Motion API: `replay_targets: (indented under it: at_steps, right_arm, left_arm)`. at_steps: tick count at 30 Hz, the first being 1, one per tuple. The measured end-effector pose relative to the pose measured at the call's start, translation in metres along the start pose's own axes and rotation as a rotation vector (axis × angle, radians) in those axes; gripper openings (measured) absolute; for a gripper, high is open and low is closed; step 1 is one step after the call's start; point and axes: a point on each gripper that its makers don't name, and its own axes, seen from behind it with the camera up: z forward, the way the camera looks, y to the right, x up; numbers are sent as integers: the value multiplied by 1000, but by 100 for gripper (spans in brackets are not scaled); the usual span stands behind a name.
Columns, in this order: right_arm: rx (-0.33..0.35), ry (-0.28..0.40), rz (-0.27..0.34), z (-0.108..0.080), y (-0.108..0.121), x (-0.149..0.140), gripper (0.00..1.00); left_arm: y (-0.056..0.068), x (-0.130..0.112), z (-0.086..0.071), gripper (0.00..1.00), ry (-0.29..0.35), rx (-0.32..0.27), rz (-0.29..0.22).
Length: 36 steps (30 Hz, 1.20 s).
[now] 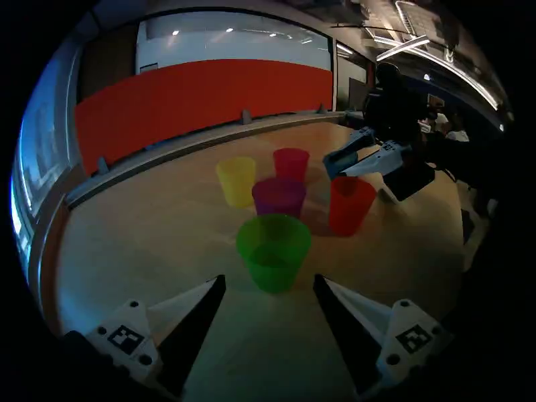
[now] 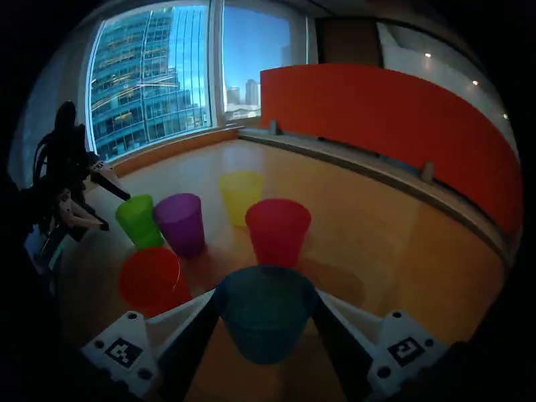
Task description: Pour water
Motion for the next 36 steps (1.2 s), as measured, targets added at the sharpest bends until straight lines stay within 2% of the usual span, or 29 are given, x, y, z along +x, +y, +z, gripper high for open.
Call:
replay_targets:
  at_steps: [6,18,26,31,33,36]
  right_arm:
    - [-3,1,-13,-1,-1,-2,92]
    - [-8,-19,-23,-12,-6,-14,92]
    - [-16,-26,-33,-13,-6,-19,93]
    - [-23,-31,-36,-15,-6,-21,95]
    - [-25,-31,-37,-16,-6,-21,100]
    - [-29,-30,-34,-20,-7,-21,100]
  left_arm:
    - [-1,2,-1,98,9,-3,-19]
    - [1,1,-4,98,8,-2,-12]
    - [4,2,-3,98,10,-6,-4]
    - [4,3,-4,98,13,-5,-5]
    - [3,3,-5,98,13,-3,-7]
    - [1,2,-6,98,14,4,-9]
